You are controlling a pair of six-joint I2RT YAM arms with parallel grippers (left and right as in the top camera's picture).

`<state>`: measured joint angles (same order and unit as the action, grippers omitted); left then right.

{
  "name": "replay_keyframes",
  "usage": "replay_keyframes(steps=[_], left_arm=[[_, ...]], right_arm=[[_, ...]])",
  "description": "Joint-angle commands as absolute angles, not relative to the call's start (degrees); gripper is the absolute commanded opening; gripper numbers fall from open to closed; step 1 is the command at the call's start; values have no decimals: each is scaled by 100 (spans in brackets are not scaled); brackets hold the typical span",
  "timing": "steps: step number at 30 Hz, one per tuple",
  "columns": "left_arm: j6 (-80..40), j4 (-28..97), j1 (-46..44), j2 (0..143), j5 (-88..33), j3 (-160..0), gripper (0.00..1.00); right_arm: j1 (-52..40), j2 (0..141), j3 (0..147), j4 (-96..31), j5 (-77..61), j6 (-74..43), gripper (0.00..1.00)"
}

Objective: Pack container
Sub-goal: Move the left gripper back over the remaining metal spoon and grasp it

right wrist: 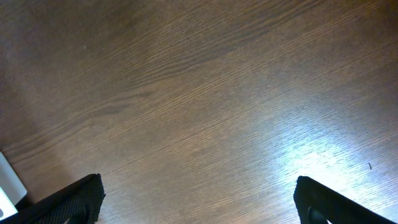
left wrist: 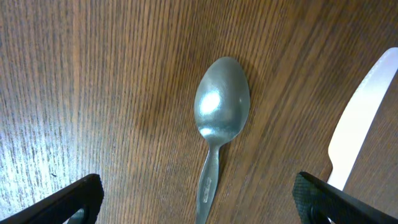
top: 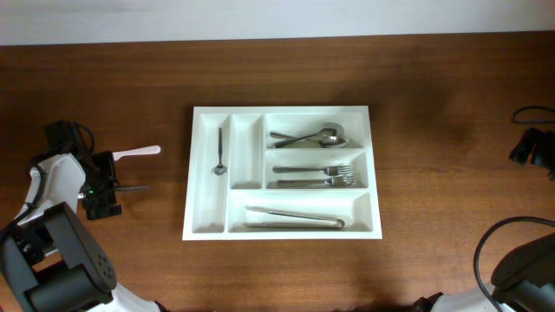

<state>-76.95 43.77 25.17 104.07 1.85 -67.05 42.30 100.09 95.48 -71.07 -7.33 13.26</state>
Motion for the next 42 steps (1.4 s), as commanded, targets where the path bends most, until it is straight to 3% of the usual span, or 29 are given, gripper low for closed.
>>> replay_keyframes(steps=[1, 42], left_arm=[[-7588, 4362, 2530, 10501, 145, -6766, 99], [-7883, 4445, 2530, 10993, 152, -6766, 99]], right_arm=[[4241, 10062, 9542, -7105, -701, 1278, 99], [4241, 10062, 9542, -7105, -701, 1278, 99]])
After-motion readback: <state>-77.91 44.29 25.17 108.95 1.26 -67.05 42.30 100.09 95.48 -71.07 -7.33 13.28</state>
